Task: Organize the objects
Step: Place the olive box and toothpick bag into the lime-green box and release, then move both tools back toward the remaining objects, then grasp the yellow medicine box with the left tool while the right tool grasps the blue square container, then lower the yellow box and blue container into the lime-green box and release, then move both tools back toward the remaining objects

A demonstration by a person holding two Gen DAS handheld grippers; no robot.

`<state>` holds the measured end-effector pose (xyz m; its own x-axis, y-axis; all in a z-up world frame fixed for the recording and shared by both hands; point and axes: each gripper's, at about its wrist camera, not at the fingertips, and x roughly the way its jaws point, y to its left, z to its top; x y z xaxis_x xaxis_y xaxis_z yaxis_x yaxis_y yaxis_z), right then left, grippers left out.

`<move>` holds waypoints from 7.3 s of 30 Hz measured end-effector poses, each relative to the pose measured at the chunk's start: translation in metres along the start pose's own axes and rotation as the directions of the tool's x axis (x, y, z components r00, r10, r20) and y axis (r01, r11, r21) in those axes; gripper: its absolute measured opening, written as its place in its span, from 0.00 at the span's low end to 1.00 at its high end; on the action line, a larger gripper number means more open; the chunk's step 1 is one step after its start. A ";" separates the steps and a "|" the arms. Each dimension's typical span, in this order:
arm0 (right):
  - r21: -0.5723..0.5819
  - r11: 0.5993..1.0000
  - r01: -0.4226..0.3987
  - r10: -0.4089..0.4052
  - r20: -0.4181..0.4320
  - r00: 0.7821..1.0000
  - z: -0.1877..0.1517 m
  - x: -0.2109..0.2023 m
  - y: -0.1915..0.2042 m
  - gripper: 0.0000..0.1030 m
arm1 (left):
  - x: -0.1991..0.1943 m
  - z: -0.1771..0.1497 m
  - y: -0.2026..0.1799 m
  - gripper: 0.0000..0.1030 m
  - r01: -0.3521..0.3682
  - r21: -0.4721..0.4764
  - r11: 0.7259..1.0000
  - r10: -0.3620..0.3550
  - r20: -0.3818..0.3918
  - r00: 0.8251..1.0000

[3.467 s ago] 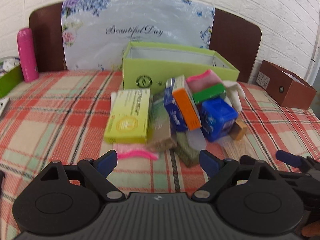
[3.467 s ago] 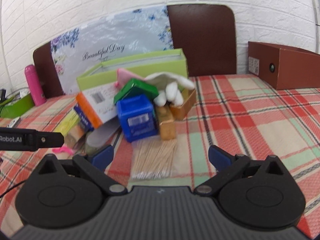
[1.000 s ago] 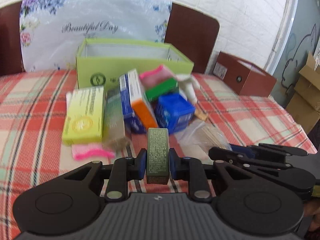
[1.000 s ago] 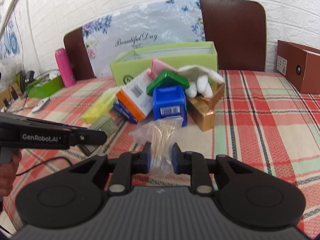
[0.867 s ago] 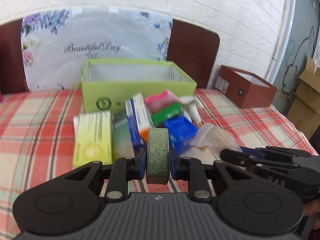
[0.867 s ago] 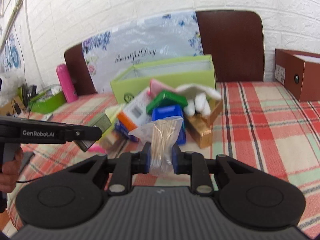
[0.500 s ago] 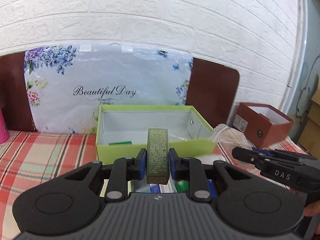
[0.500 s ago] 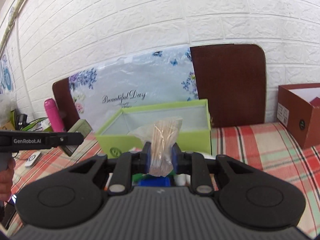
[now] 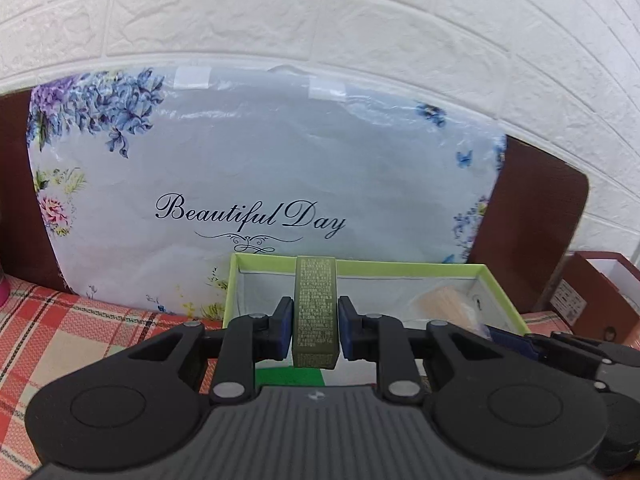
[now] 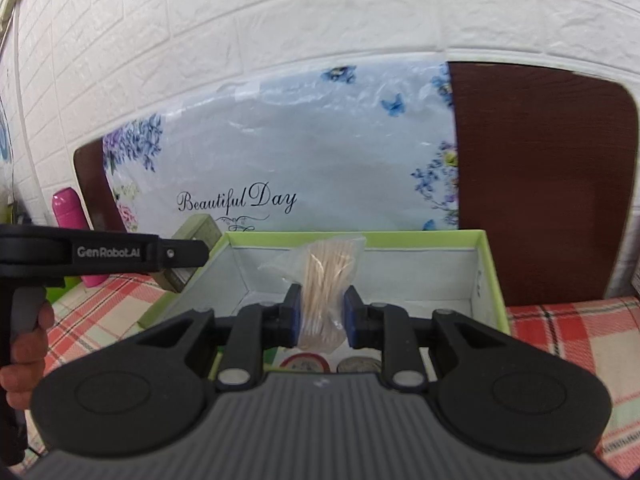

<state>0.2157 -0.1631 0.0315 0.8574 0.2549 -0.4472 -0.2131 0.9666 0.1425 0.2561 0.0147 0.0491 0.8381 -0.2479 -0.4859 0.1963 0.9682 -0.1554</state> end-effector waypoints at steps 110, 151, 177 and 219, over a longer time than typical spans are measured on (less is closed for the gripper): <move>-0.070 0.992 0.108 -0.118 -0.143 0.983 -0.181 -0.198 0.021 0.63 | -0.147 -0.206 -0.031 0.73 0.095 0.096 0.991 -0.063 -0.297 0.953; -0.055 0.998 -0.034 0.040 0.102 0.994 -0.049 -0.184 0.010 0.53 | -0.155 -0.054 -0.026 0.68 0.165 0.106 0.981 -0.173 0.069 0.982; -0.130 0.988 0.079 -0.074 0.041 0.996 -0.024 0.016 -0.001 0.93 | -0.002 -0.007 0.017 0.81 -0.009 -0.002 1.000 0.009 -0.008 1.000; 0.188 0.982 0.014 0.008 -0.120 0.993 -0.172 -0.171 0.007 0.96 | -0.150 -0.171 -0.014 0.82 -0.071 -0.031 0.997 0.064 -0.192 0.979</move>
<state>-0.0126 -0.1953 -0.0426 0.7931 0.2644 -0.5487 -0.1087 0.9478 0.2997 0.0403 0.0327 -0.0226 0.7358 -0.1876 -0.6506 0.1206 0.9818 -0.1467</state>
